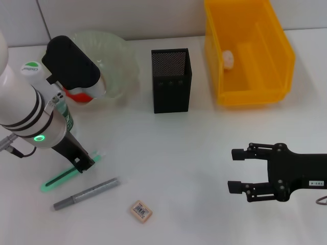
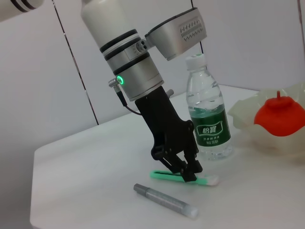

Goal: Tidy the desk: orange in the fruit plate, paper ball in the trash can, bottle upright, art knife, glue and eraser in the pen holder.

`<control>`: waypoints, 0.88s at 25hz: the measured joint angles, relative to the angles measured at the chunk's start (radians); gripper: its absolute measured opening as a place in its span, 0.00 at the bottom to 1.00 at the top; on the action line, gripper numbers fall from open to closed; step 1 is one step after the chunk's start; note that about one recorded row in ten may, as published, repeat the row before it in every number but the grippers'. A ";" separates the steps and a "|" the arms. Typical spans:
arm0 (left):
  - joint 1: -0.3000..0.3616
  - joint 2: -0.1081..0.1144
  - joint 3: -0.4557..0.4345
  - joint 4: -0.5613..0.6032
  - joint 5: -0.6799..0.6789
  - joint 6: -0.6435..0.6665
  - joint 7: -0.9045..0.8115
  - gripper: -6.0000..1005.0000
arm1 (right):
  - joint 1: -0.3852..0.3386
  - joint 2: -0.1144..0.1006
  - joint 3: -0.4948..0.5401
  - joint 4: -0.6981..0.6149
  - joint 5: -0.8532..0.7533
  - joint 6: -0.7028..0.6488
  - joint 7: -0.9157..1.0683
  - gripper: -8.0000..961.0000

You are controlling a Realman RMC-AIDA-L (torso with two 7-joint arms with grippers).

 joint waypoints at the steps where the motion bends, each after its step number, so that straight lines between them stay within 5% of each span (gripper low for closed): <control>1: -0.001 0.000 0.000 -0.002 -0.002 0.000 0.002 0.30 | 0.000 0.000 0.000 0.000 0.000 0.000 0.000 0.84; 5: -0.003 0.000 0.000 -0.005 -0.003 -0.003 0.009 0.11 | 0.001 0.000 0.000 0.000 0.000 0.000 0.001 0.84; 22: 0.005 0.002 -0.026 0.014 -0.054 0.004 0.042 0.05 | -0.005 -0.002 0.009 -0.002 0.000 -0.013 0.011 0.84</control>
